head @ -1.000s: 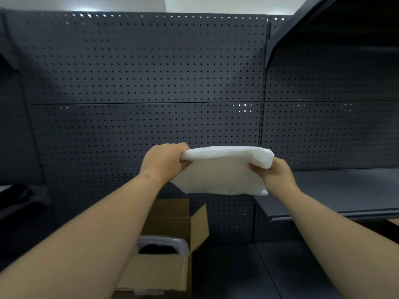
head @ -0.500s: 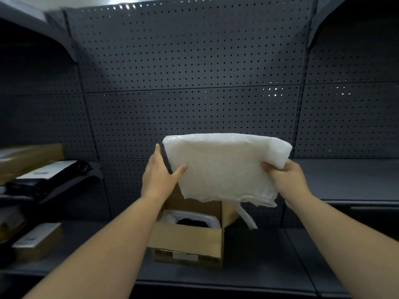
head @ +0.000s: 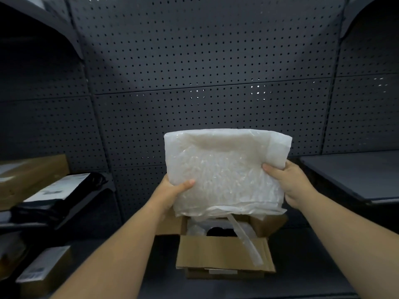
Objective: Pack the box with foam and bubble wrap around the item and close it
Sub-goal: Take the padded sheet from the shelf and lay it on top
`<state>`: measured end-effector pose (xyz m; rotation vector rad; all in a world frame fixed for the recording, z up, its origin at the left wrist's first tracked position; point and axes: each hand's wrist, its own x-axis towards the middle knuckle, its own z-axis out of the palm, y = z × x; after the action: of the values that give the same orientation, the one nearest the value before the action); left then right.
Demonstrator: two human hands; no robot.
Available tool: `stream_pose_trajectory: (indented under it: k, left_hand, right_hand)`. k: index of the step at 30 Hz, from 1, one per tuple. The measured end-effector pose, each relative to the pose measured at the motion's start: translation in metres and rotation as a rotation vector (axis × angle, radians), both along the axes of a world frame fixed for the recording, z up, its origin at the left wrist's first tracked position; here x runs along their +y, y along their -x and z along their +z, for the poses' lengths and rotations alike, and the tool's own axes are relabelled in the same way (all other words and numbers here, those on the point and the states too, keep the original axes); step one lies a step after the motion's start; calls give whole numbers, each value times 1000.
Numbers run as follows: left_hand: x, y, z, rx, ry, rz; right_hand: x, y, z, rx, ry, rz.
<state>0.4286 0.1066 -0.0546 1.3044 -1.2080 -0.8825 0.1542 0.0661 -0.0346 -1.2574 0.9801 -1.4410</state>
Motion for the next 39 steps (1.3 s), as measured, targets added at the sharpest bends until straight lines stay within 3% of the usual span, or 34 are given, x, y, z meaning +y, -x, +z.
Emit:
stream_pose_trajectory:
  k: [6,17,28,34,36,39]
  left_hand:
    - [-23,-55,-2,58,63,-21]
    - [-51,-79,-38,102,135,-25]
    - [-86,-61,-74,111,50,-2]
    - [-107,-39,-98,104,-145,80]
    - [-113,-31,-103,44,-182,141]
    - [-117,-23,-110,-207,-251,220]
  right_hand:
    - [-2,-59,0,-70,76,-138]
    - [-7,-97,-25,-51,86,-281]
    - [-48,-82,-60,12,-12,-281]
    - [-88,-60,-88,180,-176,-256]
    - [-99,-56,-100,250,-217,-260]
    - [-108,-55,-114,363,-249,-287]
